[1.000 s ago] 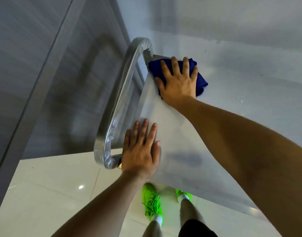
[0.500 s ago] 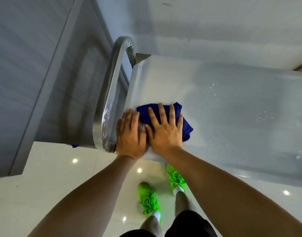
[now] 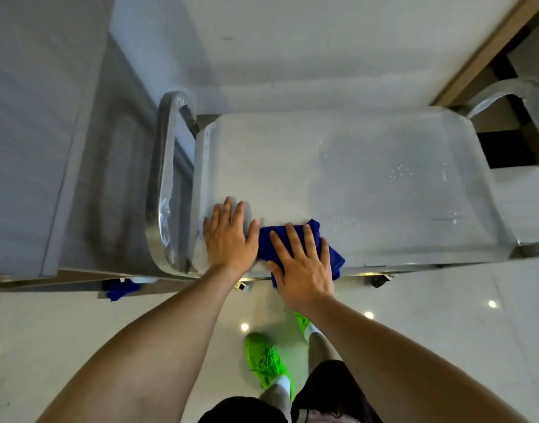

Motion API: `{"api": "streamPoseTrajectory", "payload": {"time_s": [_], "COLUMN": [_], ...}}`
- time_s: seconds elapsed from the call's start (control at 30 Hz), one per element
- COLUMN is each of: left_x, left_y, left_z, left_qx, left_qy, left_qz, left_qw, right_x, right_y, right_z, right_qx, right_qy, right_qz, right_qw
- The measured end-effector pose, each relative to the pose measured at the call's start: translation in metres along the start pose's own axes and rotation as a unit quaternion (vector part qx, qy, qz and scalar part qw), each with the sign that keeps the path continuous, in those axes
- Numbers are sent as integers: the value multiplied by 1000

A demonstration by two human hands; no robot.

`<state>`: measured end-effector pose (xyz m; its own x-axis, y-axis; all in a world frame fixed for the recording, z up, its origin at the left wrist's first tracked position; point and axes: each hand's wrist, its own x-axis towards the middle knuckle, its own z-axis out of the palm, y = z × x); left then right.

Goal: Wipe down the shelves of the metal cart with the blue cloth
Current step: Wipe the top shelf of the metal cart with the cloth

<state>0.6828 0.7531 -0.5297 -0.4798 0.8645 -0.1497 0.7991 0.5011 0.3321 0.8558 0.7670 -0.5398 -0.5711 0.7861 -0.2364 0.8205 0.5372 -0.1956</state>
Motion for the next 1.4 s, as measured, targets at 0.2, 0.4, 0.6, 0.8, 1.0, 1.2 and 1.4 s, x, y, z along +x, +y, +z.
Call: {"api": "streamPoseTrajectory", "payload": {"time_s": [0.2,0.4,0.6,0.8,1.0,1.2,1.4], "left_x": [13,41,51,52,60,64,65], "left_y": [30,65,70,75,83,92,94], "left_z": [15,27,40,55,61,65,67], "left_qx": [23,-15,43,71,73,71,77], "left_qy": [-55,-47,-18,23,46,51,64], "left_qz": [55,55,62,61,56,36,26], "left_qw": [997,997,997,995,995,996,995], "right_x": [6,45,110,192,257,301,301], "right_y": [41,61,85,102,110,109,111], "right_z": [-9,-18,-30,-50,-68,-79,-79], "right_qx": [5,9,8,11,-3,-9,-16], "right_qy": [-5,2,13,27,42,47,45], "right_qz": [85,101,91,78,51,32,14], "right_qw": [996,995,996,997,998,998,999]}}
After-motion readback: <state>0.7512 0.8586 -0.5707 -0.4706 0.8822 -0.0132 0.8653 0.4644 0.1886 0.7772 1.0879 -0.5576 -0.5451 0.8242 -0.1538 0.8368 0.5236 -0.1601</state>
